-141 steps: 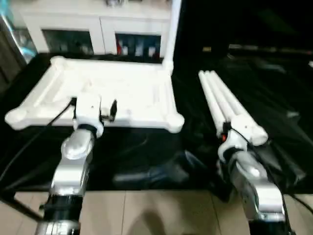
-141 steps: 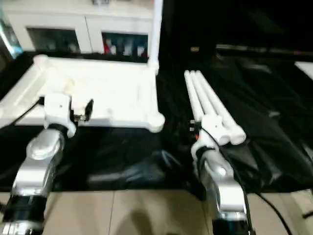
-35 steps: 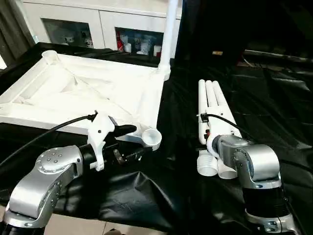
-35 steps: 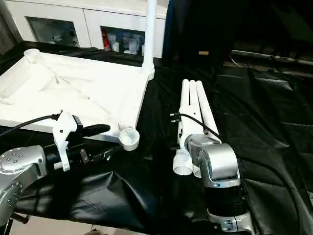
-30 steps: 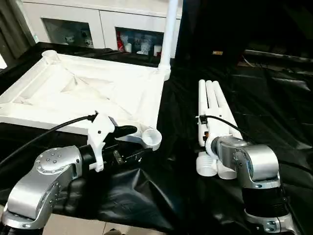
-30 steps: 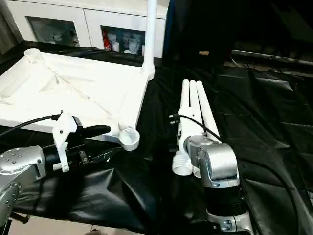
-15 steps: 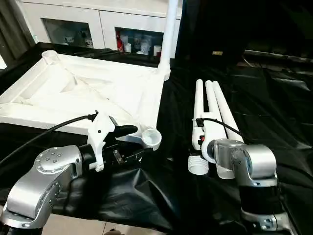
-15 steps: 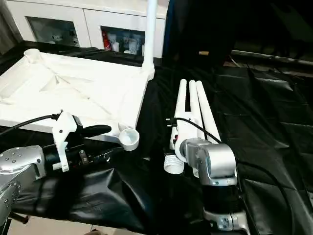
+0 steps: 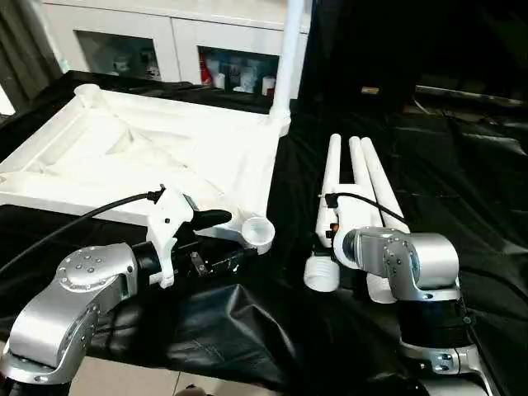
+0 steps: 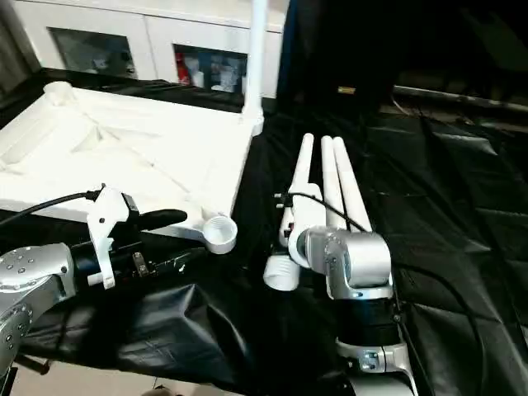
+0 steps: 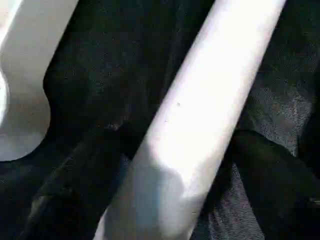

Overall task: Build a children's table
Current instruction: Pick table leg

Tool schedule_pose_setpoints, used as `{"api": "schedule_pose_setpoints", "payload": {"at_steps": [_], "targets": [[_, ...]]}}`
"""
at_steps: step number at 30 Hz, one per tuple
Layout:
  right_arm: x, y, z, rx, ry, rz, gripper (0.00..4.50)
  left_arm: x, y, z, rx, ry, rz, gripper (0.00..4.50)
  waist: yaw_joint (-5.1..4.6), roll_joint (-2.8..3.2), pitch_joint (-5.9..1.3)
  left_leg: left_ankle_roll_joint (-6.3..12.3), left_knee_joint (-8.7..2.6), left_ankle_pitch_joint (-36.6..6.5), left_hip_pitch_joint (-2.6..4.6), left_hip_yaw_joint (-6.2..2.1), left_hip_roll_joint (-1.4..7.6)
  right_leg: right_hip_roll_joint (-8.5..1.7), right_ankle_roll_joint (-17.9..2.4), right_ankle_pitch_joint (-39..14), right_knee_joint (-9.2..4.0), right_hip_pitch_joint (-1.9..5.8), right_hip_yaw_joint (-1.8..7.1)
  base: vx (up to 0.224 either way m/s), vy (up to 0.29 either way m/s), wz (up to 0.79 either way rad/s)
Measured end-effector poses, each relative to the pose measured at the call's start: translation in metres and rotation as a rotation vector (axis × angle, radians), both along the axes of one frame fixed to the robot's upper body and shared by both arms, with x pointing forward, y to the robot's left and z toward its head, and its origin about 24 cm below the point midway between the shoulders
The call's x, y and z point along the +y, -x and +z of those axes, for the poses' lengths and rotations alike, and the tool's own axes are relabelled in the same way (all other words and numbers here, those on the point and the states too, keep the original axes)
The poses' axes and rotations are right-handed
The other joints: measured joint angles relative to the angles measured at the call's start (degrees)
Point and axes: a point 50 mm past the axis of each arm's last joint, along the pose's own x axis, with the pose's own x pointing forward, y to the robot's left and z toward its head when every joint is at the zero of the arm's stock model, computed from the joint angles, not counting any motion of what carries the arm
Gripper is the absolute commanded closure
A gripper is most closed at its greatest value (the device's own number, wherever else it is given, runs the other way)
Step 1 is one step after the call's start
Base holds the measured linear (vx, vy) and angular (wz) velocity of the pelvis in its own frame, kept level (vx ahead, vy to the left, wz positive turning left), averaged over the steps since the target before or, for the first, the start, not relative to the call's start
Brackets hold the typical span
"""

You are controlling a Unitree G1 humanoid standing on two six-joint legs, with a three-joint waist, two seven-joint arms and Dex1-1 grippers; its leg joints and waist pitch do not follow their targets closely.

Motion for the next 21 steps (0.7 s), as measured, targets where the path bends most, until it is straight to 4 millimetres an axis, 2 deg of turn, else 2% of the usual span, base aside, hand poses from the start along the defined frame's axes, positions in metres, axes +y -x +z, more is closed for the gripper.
{"api": "schedule_pose_setpoints", "payload": {"at_steps": [3,4,6,17,21], "targets": [[-0.002,0.001,-0.004,0.029,-0.001,-0.01,1.01,0.0,-0.002,0.002,0.004,-0.006,0.011,0.0,0.08,-0.08,-0.05,-0.02,0.0,0.05,0.0,0.01,0.01,0.0,-0.01,0.01,0.03,0.0,-0.02,0.0,0.0,0.0],[-0.003,0.001,-0.005,0.033,-0.003,-0.016,1.24,-0.001,-0.004,0.003,-0.001,-0.007,0.011,0.0,0.14,-0.09,-0.06,0.02,0.0,0.09,0.02,0.01,0.01,0.0,-0.01,0.01,0.04,0.0,-0.02,0.0,0.0,0.0],[-0.004,0.001,-0.005,0.043,-0.013,-0.03,1.34,-0.001,-0.005,0.005,-0.01,-0.013,0.012,0.0,0.16,-0.14,-0.09,0.01,0.0,0.11,0.0,0.02,0.02,0.0,-0.02,0.02,0.05,0.03,-0.02,0.0,0.0,0.0],[-0.01,0.0,-0.006,0.048,-0.04,-0.069,2.12,-0.001,-0.002,-0.004,0.011,-0.138,-0.023,0.0,0.19,-0.21,-0.14,-0.03,-0.01,0.22,0.02,0.03,0.05,0.0,-0.06,0.08,0.11,0.05,-0.04,0.0,0.0,0.0],[-0.012,-0.001,-0.006,0.05,-0.055,-0.099,2.41,-0.002,-0.003,-0.002,-0.016,-0.133,-0.02,0.0,0.23,-0.17,-0.15,-0.03,-0.01,0.23,0.02,0.03,0.05,0.0,-0.09,0.13,0.11,0.06,-0.04,0.0,0.0,0.0]]}}
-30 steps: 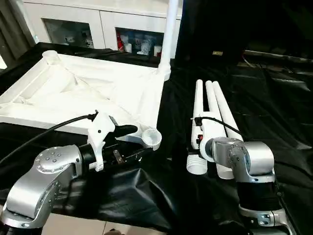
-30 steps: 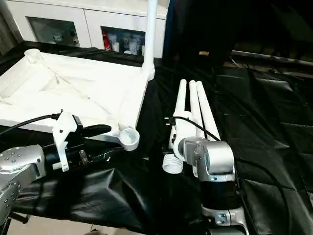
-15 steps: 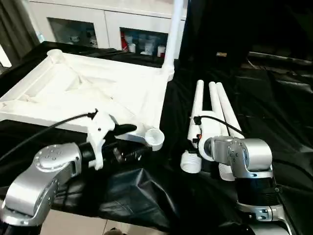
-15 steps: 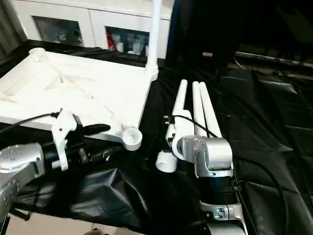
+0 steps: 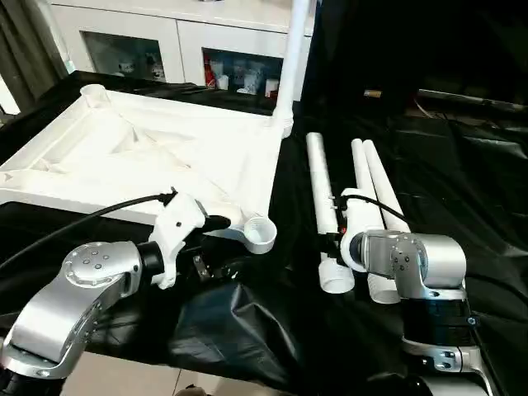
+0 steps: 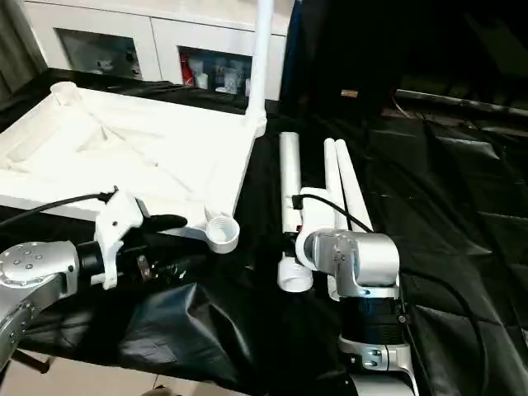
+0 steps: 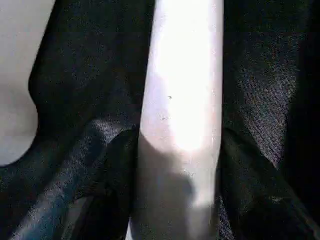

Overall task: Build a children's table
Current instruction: Pick table leg

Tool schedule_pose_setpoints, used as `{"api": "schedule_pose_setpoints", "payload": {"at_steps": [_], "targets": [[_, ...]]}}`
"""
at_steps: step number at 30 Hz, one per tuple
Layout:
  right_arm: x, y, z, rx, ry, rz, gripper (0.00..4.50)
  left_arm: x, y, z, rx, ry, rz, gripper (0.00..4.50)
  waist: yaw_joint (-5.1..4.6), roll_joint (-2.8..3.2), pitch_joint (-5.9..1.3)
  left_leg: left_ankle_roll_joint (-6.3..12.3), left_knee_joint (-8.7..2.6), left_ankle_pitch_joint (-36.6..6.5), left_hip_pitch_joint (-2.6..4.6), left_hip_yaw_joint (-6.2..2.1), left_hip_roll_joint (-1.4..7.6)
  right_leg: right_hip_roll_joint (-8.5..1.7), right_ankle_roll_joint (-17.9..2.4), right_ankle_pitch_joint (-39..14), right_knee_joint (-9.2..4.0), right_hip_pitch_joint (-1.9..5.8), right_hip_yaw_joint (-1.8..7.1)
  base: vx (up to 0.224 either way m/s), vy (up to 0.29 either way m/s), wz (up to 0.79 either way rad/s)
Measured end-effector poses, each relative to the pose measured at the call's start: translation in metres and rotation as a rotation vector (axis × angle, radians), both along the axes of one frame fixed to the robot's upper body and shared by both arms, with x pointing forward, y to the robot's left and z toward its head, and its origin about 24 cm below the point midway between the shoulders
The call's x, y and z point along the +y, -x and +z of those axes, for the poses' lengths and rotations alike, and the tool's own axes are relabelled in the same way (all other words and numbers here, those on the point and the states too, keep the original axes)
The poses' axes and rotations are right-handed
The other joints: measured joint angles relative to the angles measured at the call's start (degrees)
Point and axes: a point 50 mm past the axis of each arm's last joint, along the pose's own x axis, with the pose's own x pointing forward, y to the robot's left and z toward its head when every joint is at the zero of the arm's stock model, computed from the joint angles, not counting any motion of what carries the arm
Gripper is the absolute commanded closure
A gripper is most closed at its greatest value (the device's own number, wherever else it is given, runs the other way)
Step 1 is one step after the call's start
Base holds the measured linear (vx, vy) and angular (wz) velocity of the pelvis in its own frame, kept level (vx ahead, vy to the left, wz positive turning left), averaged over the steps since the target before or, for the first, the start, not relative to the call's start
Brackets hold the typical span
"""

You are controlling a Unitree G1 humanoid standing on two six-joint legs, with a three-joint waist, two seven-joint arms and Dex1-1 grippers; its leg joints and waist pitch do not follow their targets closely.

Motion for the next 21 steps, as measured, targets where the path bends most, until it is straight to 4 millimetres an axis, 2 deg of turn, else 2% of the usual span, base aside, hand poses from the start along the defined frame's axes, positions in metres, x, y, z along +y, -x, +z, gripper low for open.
{"api": "schedule_pose_setpoints", "payload": {"at_steps": [4,7,10,13,15,17,21], "targets": [[-0.003,-0.002,0.0,-0.025,-0.03,-0.082,2.54,-0.002,-0.006,0.006,-0.1,0.073,0.04,0.0,0.08,0.09,0.01,0.03,0.01,0.05,0.0,0.01,0.02,-0.01,0.0,0.06,0.0,-0.01,-0.02,0.0,0.0,0.0],[-0.011,-0.008,0.006,-0.119,-0.091,-0.189,2.57,-0.002,-0.015,0.011,-0.116,0.09,0.054,0.0,0.23,0.18,0.02,0.16,0.01,0.14,0.02,0.01,0.08,-0.01,-0.03,0.15,0.01,-0.13,-0.1,0.0,0.0,0.0],[-0.02,-0.015,0.025,-0.299,-0.199,-0.277,2.59,-0.014,-0.032,0.019,-0.163,0.189,0.086,0.0,0.46,0.22,0.04,0.48,-0.02,0.33,-0.08,0.11,0.09,-0.03,0.0,0.33,-0.01,-0.25,-0.08,0.0,0.0,0.0],[-0.023,-0.021,0.047,-0.44,-0.265,-0.285,2.59,-0.022,-0.041,0.026,-0.188,0.239,0.105,0.0,-0.04,0.12,-0.01,0.5,-0.02,0.34,-0.05,0.25,0.14,-0.02,-0.05,0.42,-0.01,-0.2,-0.04,0.0,0.0,0.0],[-0.029,-0.022,0.061,-0.586,-0.317,-0.263,2.59,-0.031,-0.056,0.033,-0.161,0.309,0.152,0.0,0.11,0.0,0.01,0.59,-0.02,0.5,-0.08,0.32,0.26,-0.02,-0.01,0.47,-0.01,-0.29,-0.11,0.0,0.0,0.0],[-0.03,-0.022,0.074,-0.701,-0.37,-0.195,2.59,-0.041,-0.071,0.046,-0.156,0.395,0.199,0.0,0.24,-0.4,0.03,0.69,-0.03,0.61,-0.09,0.42,0.32,-0.02,-0.02,0.54,0.0,-0.28,-0.13,0.0,0.0,0.0],[-0.024,-0.015,0.091,-0.786,-0.53,-0.005,2.6,-0.059,-0.093,0.081,-0.152,0.599,0.237,0.0,0.35,-0.76,-0.03,0.84,0.01,0.66,-0.25,0.5,0.33,-0.04,0.06,0.67,-0.12,-0.26,-0.12,0.0,0.0,0.0]]}}
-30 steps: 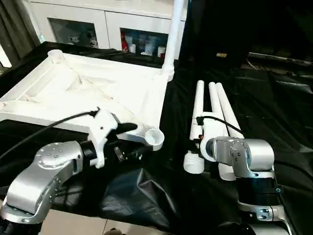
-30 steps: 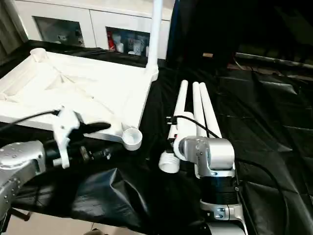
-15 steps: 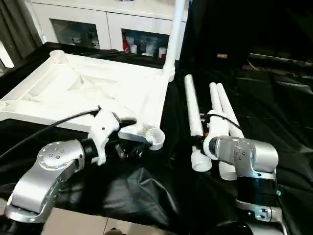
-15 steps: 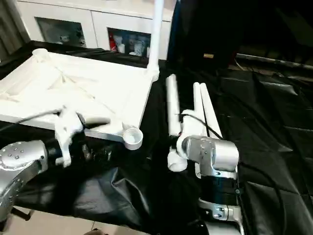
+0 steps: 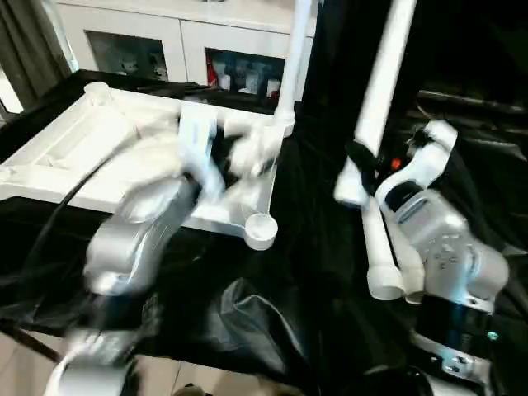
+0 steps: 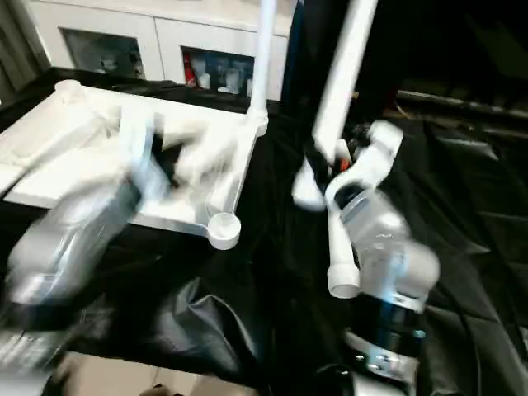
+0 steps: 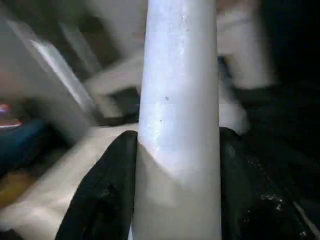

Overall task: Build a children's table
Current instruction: Pick table leg

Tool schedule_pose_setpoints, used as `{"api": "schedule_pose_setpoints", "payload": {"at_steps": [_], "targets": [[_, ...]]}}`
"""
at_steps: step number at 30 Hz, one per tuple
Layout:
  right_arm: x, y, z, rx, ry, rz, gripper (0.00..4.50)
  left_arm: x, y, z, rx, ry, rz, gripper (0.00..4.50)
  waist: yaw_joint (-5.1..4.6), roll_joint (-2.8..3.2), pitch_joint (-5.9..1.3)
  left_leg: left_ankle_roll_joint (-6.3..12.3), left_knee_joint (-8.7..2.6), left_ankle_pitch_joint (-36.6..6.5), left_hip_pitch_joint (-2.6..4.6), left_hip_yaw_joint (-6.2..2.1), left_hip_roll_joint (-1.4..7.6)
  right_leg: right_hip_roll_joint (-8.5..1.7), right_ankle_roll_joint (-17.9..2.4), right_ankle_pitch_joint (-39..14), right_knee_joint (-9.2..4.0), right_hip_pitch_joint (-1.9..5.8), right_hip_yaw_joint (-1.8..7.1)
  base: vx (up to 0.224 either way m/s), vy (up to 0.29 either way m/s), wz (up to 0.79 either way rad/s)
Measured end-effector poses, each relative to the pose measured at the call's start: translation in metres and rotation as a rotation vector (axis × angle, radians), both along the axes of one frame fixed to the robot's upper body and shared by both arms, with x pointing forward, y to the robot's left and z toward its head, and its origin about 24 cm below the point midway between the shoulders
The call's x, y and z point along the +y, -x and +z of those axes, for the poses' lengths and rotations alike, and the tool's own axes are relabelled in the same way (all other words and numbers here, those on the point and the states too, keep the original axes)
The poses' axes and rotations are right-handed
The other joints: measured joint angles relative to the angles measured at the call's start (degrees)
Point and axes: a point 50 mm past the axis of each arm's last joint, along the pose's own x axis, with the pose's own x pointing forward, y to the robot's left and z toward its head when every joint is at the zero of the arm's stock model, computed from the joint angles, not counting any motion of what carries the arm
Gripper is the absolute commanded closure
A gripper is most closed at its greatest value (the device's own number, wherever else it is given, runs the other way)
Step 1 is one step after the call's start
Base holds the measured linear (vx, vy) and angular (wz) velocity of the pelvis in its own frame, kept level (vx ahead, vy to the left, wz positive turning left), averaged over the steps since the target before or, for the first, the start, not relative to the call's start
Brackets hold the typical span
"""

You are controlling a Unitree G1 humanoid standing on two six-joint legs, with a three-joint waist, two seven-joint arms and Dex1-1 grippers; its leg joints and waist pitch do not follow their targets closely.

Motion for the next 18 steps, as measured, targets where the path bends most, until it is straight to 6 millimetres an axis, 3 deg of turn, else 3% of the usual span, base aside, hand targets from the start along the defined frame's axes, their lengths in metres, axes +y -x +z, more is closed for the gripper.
{"api": "schedule_pose_setpoints", "payload": {"at_steps": [5,8,15,16,18], "targets": [[0.002,0.019,0.016,-0.115,-0.011,0.294,2.6,-0.028,-0.006,0.03,0.077,0.264,-0.202,0.0,1.37,-0.07,0.0,0.39,0.02,0.13,-0.07,0.03,0.0,-0.04,-0.05,0.07,-0.14,-0.05,-0.07,0.0,0.0,0.0],[0.009,0.029,0.014,-0.138,-0.001,0.421,2.6,-0.042,-0.004,0.037,0.137,0.337,-0.315,0.0,1.83,-0.11,-0.03,0.46,0.03,0.13,-0.29,0.03,0.0,-0.05,-0.05,0.07,-0.2,-0.04,-0.1,0.0,0.0,0.0],[0.012,0.035,0.007,-0.118,0.02,0.497,2.6,-0.057,-0.001,0.029,0.219,0.329,-0.397,0.0,2.51,-0.13,-0.03,0.43,0.04,0.14,-0.34,0.02,0.03,-0.06,0.26,-0.06,-0.22,-0.06,-0.17,0.0,0.0,0.0],[0.013,0.035,0.007,-0.116,0.024,0.502,2.6,-0.057,-0.001,0.029,0.222,0.33,-0.4,0.29,2.55,-0.14,-0.03,0.41,0.04,0.14,-0.33,0.02,0.05,-0.06,0.27,-0.05,-0.24,-0.06,-0.18,0.0,0.0,0.0],[0.013,0.035,0.006,-0.113,0.055,0.503,2.6,-0.058,0.0,0.029,0.242,0.342,-0.412,0.36,2.66,-0.13,-0.03,0.41,0.06,0.14,-0.32,0.02,0.06,-0.07,0.26,-0.04,-0.25,-0.05,-0.19,0.0,0.0,0.0]]}}
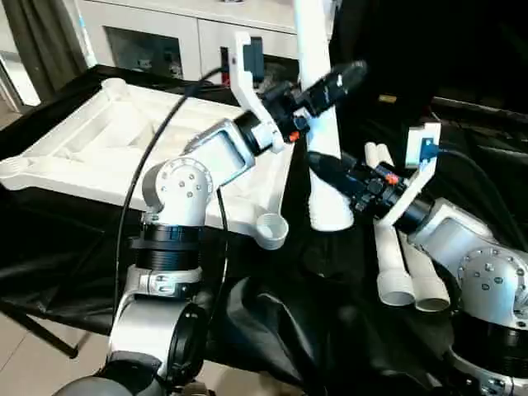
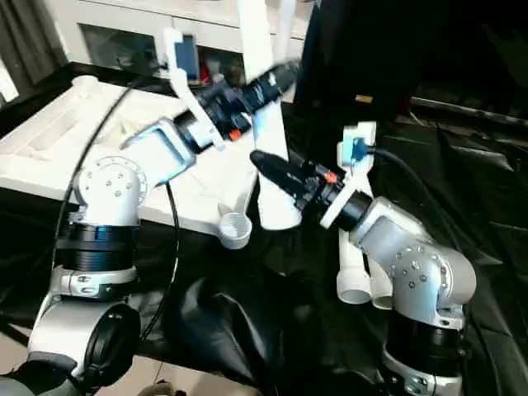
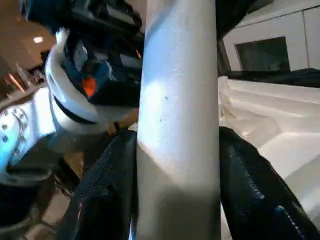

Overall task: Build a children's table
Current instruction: Pick table leg

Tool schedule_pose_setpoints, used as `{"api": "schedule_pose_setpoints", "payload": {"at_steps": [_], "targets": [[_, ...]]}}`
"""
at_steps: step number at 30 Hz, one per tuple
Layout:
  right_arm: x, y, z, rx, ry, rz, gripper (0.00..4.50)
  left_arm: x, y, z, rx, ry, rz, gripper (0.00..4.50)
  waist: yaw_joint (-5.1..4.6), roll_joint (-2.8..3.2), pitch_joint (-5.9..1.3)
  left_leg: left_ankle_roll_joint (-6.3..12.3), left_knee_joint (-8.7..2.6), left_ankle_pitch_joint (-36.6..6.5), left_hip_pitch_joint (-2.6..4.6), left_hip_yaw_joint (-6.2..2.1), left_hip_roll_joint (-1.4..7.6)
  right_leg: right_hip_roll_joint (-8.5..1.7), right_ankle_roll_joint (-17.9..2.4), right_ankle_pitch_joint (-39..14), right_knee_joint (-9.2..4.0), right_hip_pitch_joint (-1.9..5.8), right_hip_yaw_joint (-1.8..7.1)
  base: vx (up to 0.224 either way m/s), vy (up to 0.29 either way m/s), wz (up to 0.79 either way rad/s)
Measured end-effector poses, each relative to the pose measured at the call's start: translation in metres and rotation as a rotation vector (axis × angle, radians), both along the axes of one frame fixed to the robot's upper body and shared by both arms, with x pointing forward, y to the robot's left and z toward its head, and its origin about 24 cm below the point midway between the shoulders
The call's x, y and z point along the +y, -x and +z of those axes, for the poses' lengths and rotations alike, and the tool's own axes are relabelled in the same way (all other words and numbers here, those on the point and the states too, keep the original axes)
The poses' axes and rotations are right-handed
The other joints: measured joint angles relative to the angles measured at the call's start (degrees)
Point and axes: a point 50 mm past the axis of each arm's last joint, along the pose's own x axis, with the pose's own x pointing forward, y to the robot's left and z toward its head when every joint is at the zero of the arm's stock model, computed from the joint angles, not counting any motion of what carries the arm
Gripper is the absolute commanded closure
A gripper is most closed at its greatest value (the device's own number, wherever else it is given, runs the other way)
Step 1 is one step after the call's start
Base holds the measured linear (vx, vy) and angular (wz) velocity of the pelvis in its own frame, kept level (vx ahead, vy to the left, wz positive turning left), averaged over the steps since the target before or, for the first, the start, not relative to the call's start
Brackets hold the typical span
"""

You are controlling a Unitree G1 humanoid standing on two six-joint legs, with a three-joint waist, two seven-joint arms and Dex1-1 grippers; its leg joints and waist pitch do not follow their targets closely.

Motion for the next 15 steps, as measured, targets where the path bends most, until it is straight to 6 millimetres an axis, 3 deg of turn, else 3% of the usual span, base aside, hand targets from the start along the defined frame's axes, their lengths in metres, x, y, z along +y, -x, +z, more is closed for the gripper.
{"api": "schedule_pose_setpoints", "payload": {"at_steps": [15], "targets": [[0.029,-0.009,-0.014,-0.082,0.225,-0.156,2.62,0.004,-0.006,-0.006,0.148,-0.041,0.174,1.53,0.02,0.01,0.0,-0.01,0.19,0.01,-0.42,-0.04,0.29,-0.03,-0.32,0.19,-0.13,-0.09,-0.45,0.0,0.0,0.0]]}}
